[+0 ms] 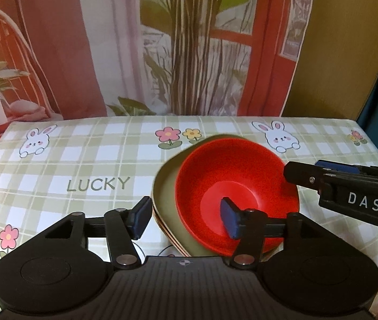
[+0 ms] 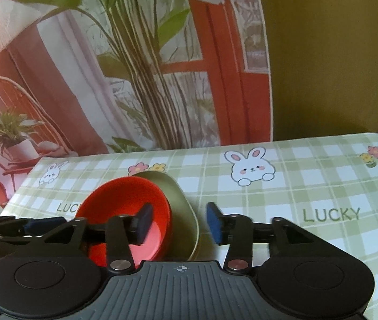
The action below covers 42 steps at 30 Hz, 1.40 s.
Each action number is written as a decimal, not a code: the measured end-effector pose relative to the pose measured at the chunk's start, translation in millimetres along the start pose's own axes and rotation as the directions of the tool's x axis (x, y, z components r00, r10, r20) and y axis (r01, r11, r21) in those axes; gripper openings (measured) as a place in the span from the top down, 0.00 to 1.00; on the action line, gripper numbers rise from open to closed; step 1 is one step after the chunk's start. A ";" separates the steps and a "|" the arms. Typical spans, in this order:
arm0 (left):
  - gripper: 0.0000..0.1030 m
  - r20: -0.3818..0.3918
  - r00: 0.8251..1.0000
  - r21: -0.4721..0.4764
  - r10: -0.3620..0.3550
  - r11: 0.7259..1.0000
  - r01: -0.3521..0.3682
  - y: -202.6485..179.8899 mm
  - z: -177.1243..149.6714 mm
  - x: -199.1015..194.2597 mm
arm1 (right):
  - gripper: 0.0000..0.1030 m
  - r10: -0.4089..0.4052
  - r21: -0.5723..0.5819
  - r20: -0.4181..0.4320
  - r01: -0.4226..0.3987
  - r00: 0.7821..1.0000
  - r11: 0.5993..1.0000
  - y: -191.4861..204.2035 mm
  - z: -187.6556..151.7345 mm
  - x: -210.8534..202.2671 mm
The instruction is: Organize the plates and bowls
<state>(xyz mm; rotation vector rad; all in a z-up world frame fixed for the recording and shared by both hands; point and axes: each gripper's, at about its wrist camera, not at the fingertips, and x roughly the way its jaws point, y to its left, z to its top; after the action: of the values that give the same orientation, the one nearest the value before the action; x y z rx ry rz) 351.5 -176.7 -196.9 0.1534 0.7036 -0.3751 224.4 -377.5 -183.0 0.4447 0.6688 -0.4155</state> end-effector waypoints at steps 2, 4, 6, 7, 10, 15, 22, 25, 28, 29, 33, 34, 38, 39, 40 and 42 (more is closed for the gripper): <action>0.38 0.013 1.000 -0.003 0.003 1.000 -0.003 1.2 0.6 -6.0 | 0.48 0.000 -0.007 0.006 0.000 1.000 1.000 1.5 1.3 -4.9; 0.35 0.025 1.000 -0.009 0.003 1.000 -0.003 2.6 1.4 -12.2 | 0.40 0.004 -0.016 0.016 -0.003 1.000 1.000 4.0 2.5 -10.2; 0.29 0.040 0.999 -0.017 -0.003 1.000 0.004 5.0 1.9 -19.8 | 0.32 0.002 -0.028 0.025 -0.002 1.000 1.000 7.8 3.9 -16.7; 0.29 0.052 0.999 -0.023 0.000 1.000 0.001 6.3 2.0 -24.6 | 0.26 0.000 -0.029 0.028 0.001 1.000 1.000 9.0 4.8 -19.8; 0.26 0.093 0.996 -0.037 0.008 0.999 -0.005 10.0 1.4 -39.5 | 0.07 -0.003 -0.025 0.036 0.003 0.999 1.000 12.5 7.1 -30.3; 0.21 0.161 0.987 -0.059 0.021 0.998 -0.011 15.3 -1.7 -67.0 | 0.01 -0.001 -0.045 0.043 0.003 0.999 0.999 20.7 7.4 -48.5; 0.21 0.242 0.967 -0.102 0.085 0.993 -0.062 26.1 -10.5 -108.6 | 0.01 -0.012 -0.074 0.072 0.017 0.997 0.997 32.6 6.6 -78.8; 0.20 0.282 0.951 -0.090 0.127 0.990 -0.106 31.0 -12.6 -127.2 | 0.00 -0.010 -0.061 0.098 0.016 0.995 0.998 36.1 10.9 -96.4; 0.20 0.310 0.939 -0.075 0.150 0.988 -0.132 34.4 -11.8 -150.1 | 0.00 0.003 -0.063 0.137 0.006 0.991 0.998 41.4 18.2 -117.4; 0.19 0.323 0.933 -0.073 0.158 0.987 -0.142 35.5 -11.0 -159.9 | 0.00 0.004 -0.064 0.151 0.005 0.989 0.998 43.6 21.3 -124.9; 0.14 0.378 0.904 -0.085 0.198 0.980 -0.179 36.4 -9.0 -200.8 | 0.00 0.041 -0.075 0.214 -0.025 0.976 0.997 53.3 33.6 -161.6; 0.14 0.396 0.894 -0.091 0.210 0.978 -0.189 36.5 -9.4 -211.6 | 0.00 0.053 -0.080 0.230 -0.036 0.972 0.996 55.6 36.2 -171.6; 0.11 0.451 0.859 -0.127 0.244 0.970 -0.209 36.3 -11.6 -255.2 | 0.00 0.074 -0.112 0.279 -0.044 0.958 0.993 66.3 43.1 -212.1; 0.11 0.459 0.851 -0.131 0.256 0.967 -0.220 35.1 -12.3 -264.2 | 0.00 0.080 -0.120 0.289 -0.047 0.954 0.992 69.0 43.3 -221.0; 0.11 0.468 0.841 -0.140 0.271 0.962 -0.233 33.7 -13.9 -273.4 | 0.00 0.084 -0.129 0.300 -0.047 0.950 0.991 71.7 43.2 -229.8; 0.11 0.485 0.827 -0.157 0.285 0.958 -0.238 32.0 -17.9 -290.3 | 0.00 0.097 -0.146 0.320 -0.052 0.942 0.988 76.8 41.8 -248.2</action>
<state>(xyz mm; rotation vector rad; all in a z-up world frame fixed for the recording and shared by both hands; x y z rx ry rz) 150.1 -60.0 -19.6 0.0591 0.1707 -0.1050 107.1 -280.4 31.6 0.2615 0.3534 -0.3584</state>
